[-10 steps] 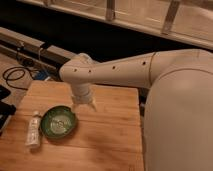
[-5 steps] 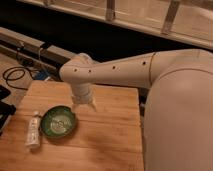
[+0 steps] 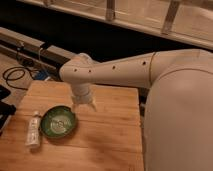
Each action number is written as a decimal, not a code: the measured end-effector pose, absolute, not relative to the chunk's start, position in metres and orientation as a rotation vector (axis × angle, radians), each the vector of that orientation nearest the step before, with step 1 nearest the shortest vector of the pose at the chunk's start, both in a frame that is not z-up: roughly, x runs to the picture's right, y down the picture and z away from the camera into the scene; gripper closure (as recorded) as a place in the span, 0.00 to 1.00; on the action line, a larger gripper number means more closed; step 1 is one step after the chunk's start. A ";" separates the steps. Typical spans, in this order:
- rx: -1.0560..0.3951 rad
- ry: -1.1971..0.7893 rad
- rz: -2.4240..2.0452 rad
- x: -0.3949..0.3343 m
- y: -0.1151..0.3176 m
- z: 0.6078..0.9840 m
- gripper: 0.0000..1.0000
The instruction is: Place the bottle in the ceramic bowl
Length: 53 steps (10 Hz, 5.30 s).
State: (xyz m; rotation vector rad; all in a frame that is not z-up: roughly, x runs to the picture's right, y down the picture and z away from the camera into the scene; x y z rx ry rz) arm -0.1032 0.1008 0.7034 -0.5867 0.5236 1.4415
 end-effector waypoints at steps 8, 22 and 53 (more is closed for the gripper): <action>-0.575 0.361 1.272 -0.215 0.055 0.709 0.35; -0.637 0.247 1.057 -0.321 0.058 0.711 0.35; -0.794 0.179 0.752 -0.423 0.150 0.807 0.35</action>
